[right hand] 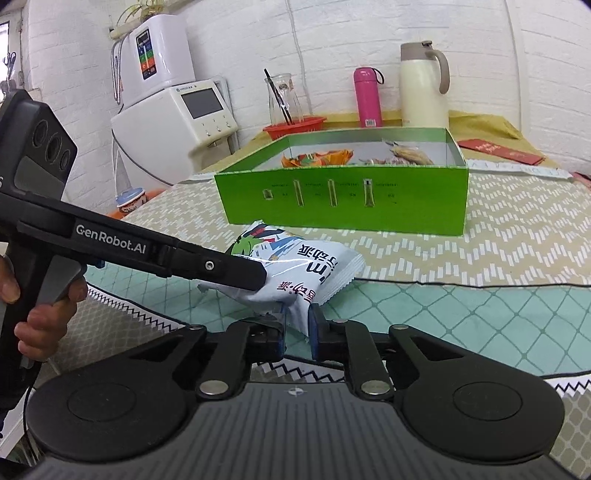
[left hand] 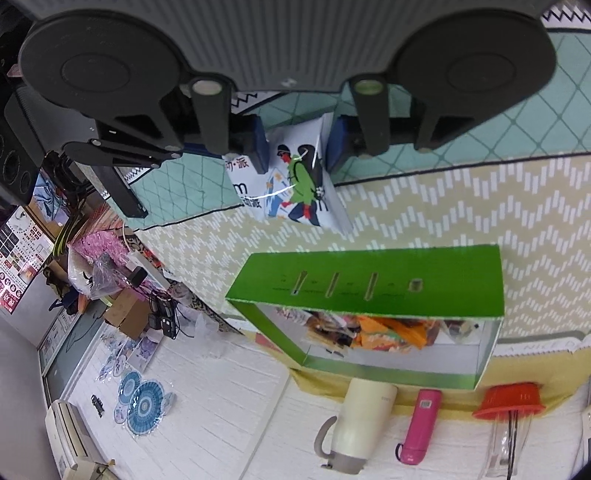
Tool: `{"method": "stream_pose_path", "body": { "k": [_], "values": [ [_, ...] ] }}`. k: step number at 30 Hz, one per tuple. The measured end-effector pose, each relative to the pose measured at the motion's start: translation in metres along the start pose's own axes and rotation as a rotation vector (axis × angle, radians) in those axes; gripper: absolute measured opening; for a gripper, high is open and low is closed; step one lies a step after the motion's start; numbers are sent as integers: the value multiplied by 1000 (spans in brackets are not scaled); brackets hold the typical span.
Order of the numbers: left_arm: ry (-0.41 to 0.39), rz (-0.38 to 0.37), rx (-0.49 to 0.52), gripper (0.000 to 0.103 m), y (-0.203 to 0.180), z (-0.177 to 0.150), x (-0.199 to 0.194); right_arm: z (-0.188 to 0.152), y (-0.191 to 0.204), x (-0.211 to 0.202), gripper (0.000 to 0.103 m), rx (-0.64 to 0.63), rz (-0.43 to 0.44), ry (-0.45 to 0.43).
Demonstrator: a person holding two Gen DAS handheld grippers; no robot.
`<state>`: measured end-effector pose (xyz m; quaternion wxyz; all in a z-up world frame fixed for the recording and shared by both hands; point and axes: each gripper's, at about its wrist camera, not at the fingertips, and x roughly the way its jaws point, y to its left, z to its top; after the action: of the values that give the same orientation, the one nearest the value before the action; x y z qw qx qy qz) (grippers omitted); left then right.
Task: Organize snacks
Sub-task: 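Grasp the white snack bag with the right gripper while the left gripper also closes on it, then carry the white bag into the green box and open both grippers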
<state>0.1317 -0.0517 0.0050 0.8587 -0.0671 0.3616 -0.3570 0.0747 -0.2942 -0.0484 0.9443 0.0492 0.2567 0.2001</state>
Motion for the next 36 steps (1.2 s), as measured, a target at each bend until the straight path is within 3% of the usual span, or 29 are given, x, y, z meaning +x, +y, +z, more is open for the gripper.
{"method": "stream_pose_path", "body": {
  "k": [7,16,24,36],
  "values": [
    [-100,-17,-18,26,6,30,-23,32,3,-6,24,-31,10,-111],
    [-197,-4,-91,26,34,85,-23,86,3,30,24,-49,14,-197],
    [-197,-5,-207,26,82,119,7,117,-7,79,24,-30,11,-162],
    [-145,53,-241,29,116,135,49,124,-20,128,25,-29,-7,-79]
  ]
}}
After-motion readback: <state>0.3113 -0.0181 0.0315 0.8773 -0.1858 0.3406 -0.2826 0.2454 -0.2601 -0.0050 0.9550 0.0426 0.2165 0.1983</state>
